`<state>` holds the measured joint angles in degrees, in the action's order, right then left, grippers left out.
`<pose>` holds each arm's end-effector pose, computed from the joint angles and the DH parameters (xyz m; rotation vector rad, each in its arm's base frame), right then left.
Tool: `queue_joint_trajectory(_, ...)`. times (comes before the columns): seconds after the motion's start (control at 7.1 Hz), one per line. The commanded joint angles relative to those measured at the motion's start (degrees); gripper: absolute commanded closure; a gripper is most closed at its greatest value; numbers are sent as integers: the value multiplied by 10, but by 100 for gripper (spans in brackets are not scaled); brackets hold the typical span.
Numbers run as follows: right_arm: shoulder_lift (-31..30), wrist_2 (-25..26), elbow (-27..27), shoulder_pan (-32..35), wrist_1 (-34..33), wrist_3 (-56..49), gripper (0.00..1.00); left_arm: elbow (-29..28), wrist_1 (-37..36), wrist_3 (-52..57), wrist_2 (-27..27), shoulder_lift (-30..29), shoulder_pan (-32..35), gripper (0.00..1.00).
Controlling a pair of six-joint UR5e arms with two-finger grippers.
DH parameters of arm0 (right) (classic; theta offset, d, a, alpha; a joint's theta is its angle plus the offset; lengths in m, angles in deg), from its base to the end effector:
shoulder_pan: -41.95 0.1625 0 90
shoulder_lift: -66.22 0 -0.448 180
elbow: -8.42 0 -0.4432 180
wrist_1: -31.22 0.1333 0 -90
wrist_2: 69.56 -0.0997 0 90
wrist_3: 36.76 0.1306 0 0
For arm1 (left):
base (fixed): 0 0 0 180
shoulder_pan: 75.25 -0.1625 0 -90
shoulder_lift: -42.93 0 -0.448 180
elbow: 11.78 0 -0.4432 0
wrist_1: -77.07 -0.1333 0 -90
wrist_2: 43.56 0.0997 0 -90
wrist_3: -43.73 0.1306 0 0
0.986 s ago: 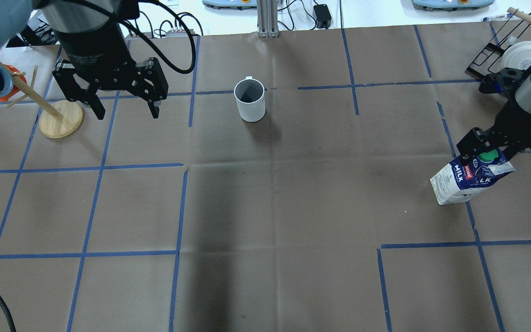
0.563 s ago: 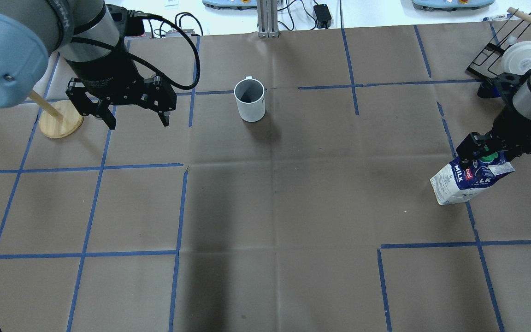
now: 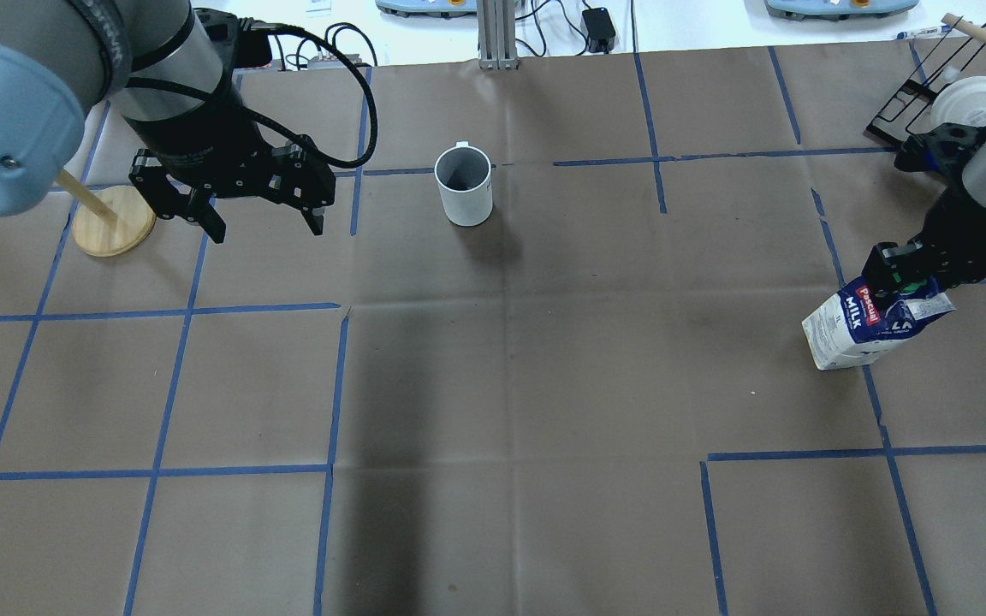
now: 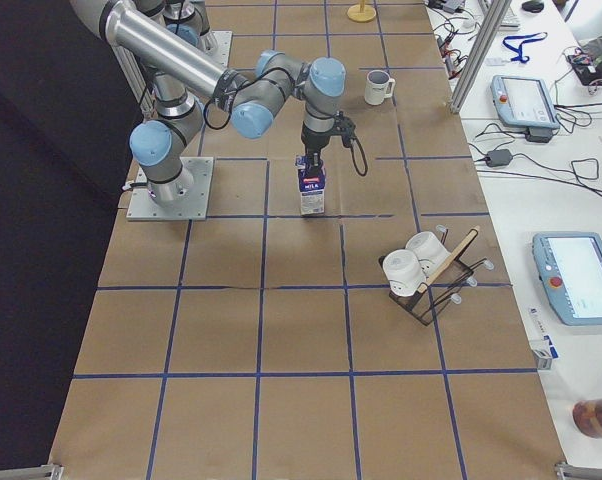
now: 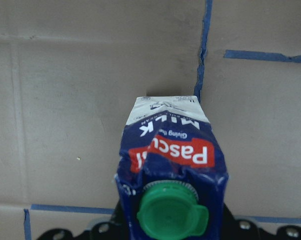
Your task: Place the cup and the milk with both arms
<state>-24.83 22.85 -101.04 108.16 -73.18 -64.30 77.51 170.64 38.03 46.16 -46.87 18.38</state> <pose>-0.0858 -0.5115 0.3333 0.1048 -3.1297 -0.1273 -0.1675 -0.5256 0.4825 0.0569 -3.1391 -0.0733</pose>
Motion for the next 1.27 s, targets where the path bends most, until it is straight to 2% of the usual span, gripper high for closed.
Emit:
queue_joint_trajectory(0.0, -14, -2, 81, 2, 92, 10, 42, 9, 0, 2, 3, 8, 0, 1)
queue_joint_trajectory(0.14, -6, -2, 116, 7, 114, 25, 42, 10, 0, 2, 3, 8, 0, 1)
queue_joint_trajectory(0.56, 3, -3, 170, 61, 133, 58, 44, 11, 0, 2, 3, 9, 0, 1)
queue_joint_trajectory(0.85, 70, -7, 259, 140, 165, 127, 44, 11, 0, 3, 3, 9, -1, 1)
queue_joint_trajectory(1.13, 160, -4, 380, 237, 210, 243, 44, 11, 1, 5, 3, 9, -1, 1)
